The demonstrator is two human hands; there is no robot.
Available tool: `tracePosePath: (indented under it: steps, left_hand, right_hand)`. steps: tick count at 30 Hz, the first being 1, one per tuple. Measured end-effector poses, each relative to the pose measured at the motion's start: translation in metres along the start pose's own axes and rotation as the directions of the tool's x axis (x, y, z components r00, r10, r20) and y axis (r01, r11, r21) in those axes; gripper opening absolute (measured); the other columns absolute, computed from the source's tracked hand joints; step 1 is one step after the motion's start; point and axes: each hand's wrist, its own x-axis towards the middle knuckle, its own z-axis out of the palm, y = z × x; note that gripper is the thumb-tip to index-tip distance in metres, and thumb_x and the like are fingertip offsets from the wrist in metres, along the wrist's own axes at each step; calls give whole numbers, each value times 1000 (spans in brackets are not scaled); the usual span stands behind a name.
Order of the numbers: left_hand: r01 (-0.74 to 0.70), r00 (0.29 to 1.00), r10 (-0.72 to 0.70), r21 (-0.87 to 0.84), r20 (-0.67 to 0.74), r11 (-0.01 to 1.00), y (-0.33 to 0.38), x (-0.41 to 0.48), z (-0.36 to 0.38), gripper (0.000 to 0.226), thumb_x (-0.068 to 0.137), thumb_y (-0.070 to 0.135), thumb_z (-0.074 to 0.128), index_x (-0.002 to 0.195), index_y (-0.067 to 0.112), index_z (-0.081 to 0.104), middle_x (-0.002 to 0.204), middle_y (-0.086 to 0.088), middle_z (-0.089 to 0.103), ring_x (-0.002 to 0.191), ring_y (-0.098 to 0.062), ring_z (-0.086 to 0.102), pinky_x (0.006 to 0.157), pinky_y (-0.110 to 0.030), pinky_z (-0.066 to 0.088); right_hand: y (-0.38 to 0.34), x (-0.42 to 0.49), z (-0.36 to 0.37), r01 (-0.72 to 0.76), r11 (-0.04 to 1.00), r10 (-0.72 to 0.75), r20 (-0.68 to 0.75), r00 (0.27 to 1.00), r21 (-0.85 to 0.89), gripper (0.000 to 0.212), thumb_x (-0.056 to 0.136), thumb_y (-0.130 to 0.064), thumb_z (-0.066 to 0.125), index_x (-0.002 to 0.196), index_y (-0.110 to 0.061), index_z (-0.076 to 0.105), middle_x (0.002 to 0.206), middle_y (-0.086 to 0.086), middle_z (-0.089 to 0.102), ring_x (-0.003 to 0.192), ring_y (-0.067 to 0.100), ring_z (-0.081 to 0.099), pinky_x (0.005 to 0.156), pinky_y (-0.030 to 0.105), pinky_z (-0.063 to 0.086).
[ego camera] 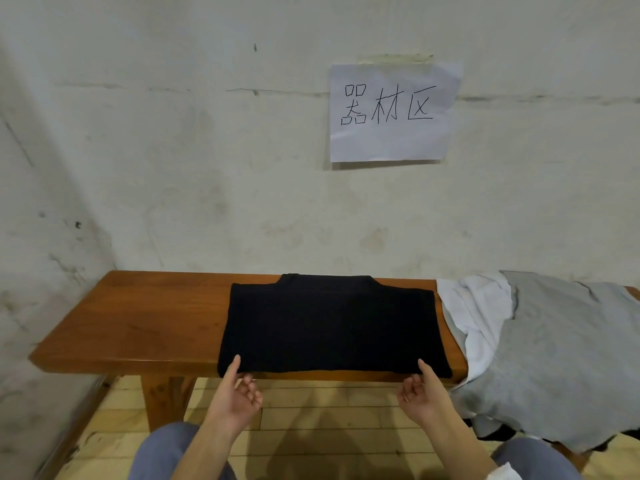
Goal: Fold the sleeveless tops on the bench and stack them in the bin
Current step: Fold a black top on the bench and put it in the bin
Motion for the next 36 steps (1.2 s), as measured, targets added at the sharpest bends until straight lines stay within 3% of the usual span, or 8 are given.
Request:
tracePosePath:
  steps: [3,6,11,14,20,26,31,36]
  left_hand:
    - [-46,999,45,92,4,995,8,0,4,28,93,32,54,72,16,48,51,2,43,57,-14,37,60,-27,31]
    - [-46,998,51,-95,48,994,25,-11,15,20,91,25,56,74,16,50,59,2,48,63,-11,42,66,-24,35]
    - [-45,956,160,-417,246,908,56,-38,31,23,62,12,72,63,19,50,73,2,56,76,-11,53,85,-28,43]
    - [-96,947,178,-294,266,951,56,-41,36,15,72,18,64,70,18,49,86,-2,58,84,-16,56,82,-32,46]
    - [-121,941,141,-82,309,989,53,-44,32,36,68,19,68,102,13,57,111,-9,63,114,-26,56,101,-47,40]
    - [-120,938,172,-184,302,976,44,-49,22,64,19,15,93,64,18,48,66,0,53,69,-16,53,82,-30,41]
    - [-68,896,255,-455,364,888,47,-71,31,38,49,10,79,62,23,46,63,9,45,56,-6,45,70,-18,35]
    - [-88,867,311,-494,390,865,48,-94,52,23,75,20,62,60,23,45,62,11,45,55,-6,48,75,-18,36]
  right_hand:
    - [-4,2,6,123,986,-126,-17,992,-113,18,92,-22,61,105,-11,56,67,0,50,66,13,49,68,30,45]
    - [-15,-1,17,266,955,-268,-3,963,-129,38,96,-18,53,131,-8,44,89,7,57,81,19,59,80,37,47]
    - [-39,-26,38,512,852,-514,17,858,-112,38,98,-17,45,135,-10,43,100,5,60,87,18,62,74,31,53]
    - [-51,-37,46,573,807,-578,7,816,-142,38,98,-18,44,135,-9,43,110,10,60,84,16,62,74,29,54]
    - [-48,-53,40,592,764,-613,-2,790,-255,36,99,-23,42,133,-12,49,117,6,58,90,16,59,86,32,49]
    - [-41,-60,22,576,774,-600,-15,800,-262,24,100,-24,45,117,-11,56,112,8,63,100,21,61,84,34,51]
    - [-43,-76,25,683,699,-710,-94,697,-211,18,101,-26,42,104,-11,52,85,2,60,77,15,62,78,31,52]
    - [-46,-94,32,762,632,-774,-148,615,-141,22,101,-27,43,82,-20,53,80,-1,60,73,11,62,70,24,53]
